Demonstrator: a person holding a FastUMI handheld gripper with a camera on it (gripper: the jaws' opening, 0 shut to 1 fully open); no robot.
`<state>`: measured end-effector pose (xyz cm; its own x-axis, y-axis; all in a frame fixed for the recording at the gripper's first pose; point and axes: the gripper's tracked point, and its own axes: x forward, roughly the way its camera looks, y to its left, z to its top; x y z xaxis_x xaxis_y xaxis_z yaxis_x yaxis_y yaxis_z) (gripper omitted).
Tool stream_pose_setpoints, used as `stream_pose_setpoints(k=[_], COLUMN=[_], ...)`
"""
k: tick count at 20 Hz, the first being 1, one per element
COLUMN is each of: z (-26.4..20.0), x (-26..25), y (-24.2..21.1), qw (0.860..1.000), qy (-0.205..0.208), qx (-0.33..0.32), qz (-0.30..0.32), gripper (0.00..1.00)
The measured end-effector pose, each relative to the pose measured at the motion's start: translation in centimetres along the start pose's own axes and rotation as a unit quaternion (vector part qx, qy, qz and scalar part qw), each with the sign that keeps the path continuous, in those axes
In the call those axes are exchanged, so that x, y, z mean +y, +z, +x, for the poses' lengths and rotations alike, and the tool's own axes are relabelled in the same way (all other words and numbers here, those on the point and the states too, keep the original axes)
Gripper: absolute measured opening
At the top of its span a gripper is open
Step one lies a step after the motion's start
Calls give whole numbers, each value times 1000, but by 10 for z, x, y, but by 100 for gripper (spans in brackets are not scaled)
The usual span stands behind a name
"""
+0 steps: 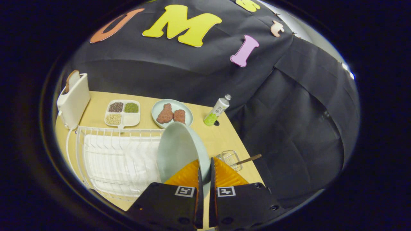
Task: Take the plate from the dish rack, then take the spoon from the basket and place it into the plate.
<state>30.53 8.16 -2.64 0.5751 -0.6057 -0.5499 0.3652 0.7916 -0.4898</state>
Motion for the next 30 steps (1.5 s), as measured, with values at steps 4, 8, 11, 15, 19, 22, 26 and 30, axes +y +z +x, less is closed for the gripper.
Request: stream_pose_setpoints(k=[4,8,11,15,19,22,26,30], z=[-6,-8,-19,-41,-69,-78,-60,-25], x=[-10,-17,-19,-18,-26,-31,-49,-51], y=[-15,-13,8,-3,-37,-87,-156,-217], qw=[1000,998,991,992,990,978,964,957], qy=[-4,-41,-61,-19,76,179,234,254], qx=[-9,-55,-116,-121,-105,-72,-40,-7], qz=[7,10,19,19,45,85,119,138], gripper=[12,12,12,12,12,12,12,12])
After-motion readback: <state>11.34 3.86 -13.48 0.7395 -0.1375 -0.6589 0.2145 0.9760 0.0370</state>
